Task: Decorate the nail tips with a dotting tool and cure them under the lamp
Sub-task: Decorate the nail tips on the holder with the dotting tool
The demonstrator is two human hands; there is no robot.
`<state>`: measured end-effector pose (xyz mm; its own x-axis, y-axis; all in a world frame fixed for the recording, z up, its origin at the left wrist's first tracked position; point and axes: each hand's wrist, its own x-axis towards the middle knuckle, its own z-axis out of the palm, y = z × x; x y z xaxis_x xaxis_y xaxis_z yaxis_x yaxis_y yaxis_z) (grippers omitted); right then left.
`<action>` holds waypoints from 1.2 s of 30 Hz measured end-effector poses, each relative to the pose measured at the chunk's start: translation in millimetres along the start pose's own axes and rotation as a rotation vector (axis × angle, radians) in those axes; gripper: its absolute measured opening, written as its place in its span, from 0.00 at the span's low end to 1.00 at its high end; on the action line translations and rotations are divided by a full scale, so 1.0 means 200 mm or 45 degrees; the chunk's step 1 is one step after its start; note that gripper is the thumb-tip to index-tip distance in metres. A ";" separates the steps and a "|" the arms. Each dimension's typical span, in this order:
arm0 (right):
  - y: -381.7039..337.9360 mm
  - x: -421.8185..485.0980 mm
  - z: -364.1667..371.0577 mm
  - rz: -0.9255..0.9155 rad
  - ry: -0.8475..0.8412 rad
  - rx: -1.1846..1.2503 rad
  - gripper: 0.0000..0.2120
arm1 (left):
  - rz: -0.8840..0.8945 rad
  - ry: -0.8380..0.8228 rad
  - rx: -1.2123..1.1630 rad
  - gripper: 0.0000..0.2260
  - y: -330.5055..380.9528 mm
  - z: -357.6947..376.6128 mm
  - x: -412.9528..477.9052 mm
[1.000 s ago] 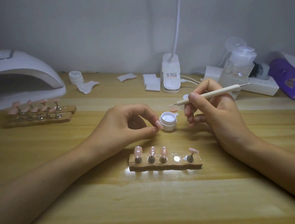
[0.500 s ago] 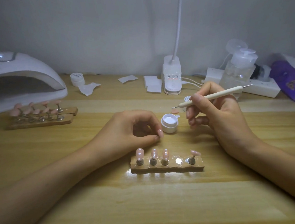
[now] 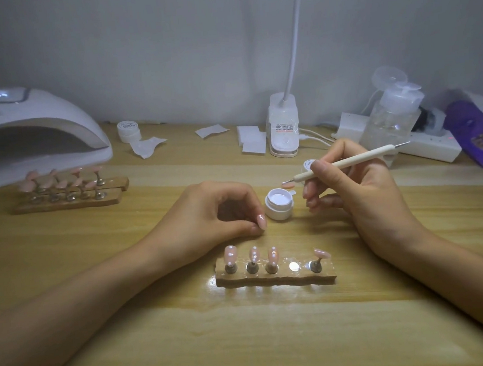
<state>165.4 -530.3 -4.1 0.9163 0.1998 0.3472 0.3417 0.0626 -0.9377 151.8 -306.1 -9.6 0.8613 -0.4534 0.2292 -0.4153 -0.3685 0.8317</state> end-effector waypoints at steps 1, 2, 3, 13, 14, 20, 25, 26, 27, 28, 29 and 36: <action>0.00 0.00 0.00 -0.002 0.001 -0.001 0.08 | 0.000 0.005 0.008 0.07 0.00 0.00 0.00; -0.01 0.00 0.00 -0.010 0.002 -0.001 0.08 | 0.001 0.010 0.015 0.07 0.00 0.00 0.00; -0.01 -0.01 0.00 -0.022 0.003 0.002 0.08 | 0.002 0.014 0.019 0.07 0.00 0.00 0.00; -0.04 -0.06 0.06 0.175 -0.176 0.183 0.08 | 0.010 0.009 0.022 0.06 -0.01 0.00 0.00; -0.04 -0.06 0.07 0.182 -0.187 0.170 0.09 | 0.013 0.006 0.019 0.06 -0.01 0.00 0.00; -0.03 -0.06 0.08 0.198 -0.212 0.118 0.09 | 0.023 -0.005 0.001 0.06 -0.02 0.00 0.00; -0.02 -0.05 0.08 0.200 -0.247 0.100 0.09 | 0.019 -0.008 0.003 0.05 -0.01 0.00 0.00; -0.02 -0.05 0.08 0.198 -0.254 0.097 0.09 | 0.020 -0.005 0.007 0.05 -0.01 0.01 0.00; -0.02 -0.05 0.08 0.197 -0.259 0.094 0.09 | 0.020 -0.003 0.014 0.05 -0.01 0.00 0.00; -0.03 -0.05 0.08 0.199 -0.260 0.092 0.09 | 0.019 -0.002 0.017 0.05 -0.01 0.00 0.00; -0.03 -0.06 0.08 0.200 -0.261 0.091 0.09 | 0.018 -0.002 0.019 0.05 -0.01 0.00 0.00; -0.03 -0.06 0.08 0.214 -0.252 0.067 0.08 | 0.009 -0.002 0.020 0.05 -0.01 0.00 0.00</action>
<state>149.7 -516.6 -3.3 0.8987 0.3988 0.1825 0.1722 0.0617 -0.9831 151.8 -305.9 -11.1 0.8579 -0.4573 0.2343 -0.4261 -0.3782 0.8218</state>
